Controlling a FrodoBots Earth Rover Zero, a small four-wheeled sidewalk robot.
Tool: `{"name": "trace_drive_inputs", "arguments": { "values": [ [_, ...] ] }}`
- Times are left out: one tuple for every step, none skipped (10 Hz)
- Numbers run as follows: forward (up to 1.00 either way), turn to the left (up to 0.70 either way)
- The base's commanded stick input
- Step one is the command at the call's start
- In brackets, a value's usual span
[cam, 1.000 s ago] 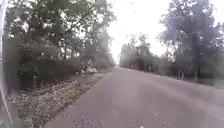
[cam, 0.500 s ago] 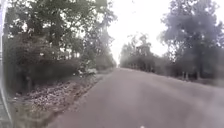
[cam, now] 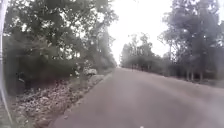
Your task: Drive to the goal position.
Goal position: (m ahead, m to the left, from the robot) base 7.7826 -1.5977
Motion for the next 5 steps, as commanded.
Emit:
{"name": "trace_drive_inputs", "arguments": {
  "values": [
    [0.70, 0.01],
    [0.70, 0.01],
    [0.70, 0.01],
    [0.70, 0.01],
    [0.70, 0.01]
  ]
}}
